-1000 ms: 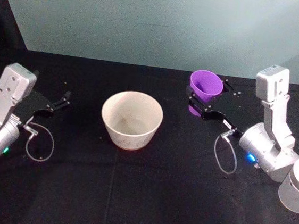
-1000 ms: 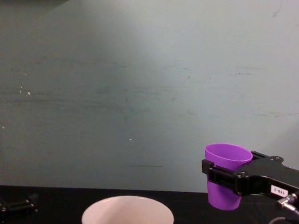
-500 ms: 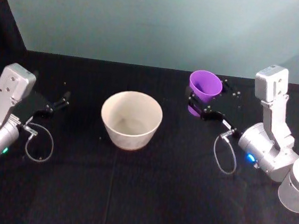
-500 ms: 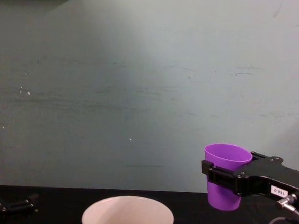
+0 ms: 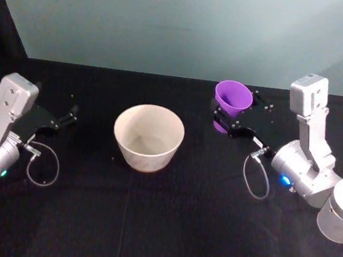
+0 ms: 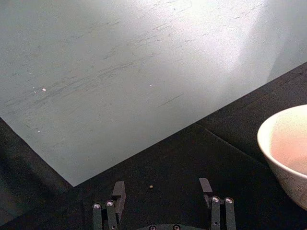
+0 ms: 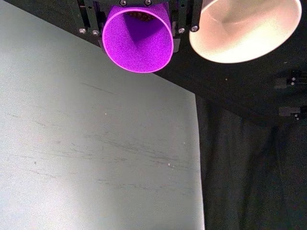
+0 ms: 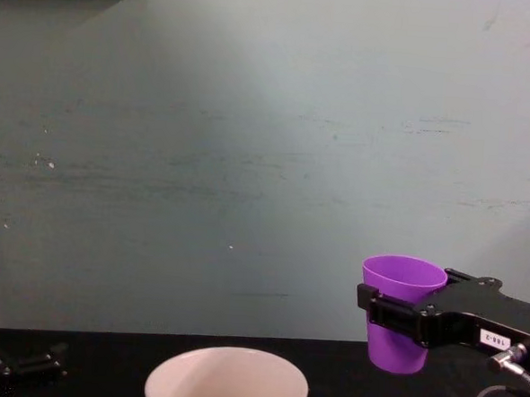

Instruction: Pick up the cup and pour the mung beans from the cup into the bowl.

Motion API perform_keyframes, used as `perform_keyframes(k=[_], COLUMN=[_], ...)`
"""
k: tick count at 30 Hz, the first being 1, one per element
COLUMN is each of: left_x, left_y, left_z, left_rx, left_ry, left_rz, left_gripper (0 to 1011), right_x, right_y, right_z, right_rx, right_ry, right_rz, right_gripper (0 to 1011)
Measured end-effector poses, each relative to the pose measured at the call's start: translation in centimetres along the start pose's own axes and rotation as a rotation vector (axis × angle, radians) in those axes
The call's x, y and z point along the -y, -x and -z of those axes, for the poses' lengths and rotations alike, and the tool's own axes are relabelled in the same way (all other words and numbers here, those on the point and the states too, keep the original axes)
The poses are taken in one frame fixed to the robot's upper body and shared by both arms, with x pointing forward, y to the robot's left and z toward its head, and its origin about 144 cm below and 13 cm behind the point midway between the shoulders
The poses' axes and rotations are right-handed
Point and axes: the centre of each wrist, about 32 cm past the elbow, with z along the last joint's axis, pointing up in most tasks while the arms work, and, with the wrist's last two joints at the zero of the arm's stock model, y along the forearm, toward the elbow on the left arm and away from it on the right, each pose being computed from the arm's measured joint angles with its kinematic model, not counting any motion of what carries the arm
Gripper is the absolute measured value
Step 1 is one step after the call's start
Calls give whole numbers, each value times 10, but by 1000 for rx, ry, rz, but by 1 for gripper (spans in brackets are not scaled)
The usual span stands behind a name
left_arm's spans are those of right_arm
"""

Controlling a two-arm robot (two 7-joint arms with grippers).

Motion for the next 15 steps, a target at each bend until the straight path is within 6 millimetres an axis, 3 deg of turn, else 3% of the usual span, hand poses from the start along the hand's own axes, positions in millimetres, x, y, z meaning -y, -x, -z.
perform_keyframes(k=[15], left_x=[0], left_y=[0], left_z=[0], left_rx=[0], left_ry=[0], left_rz=[0], left_gripper=[1000], right_x=[0], right_y=[0], right_z=[0], right_rx=[0], right_ry=[0], right_rz=[0], right_gripper=[734])
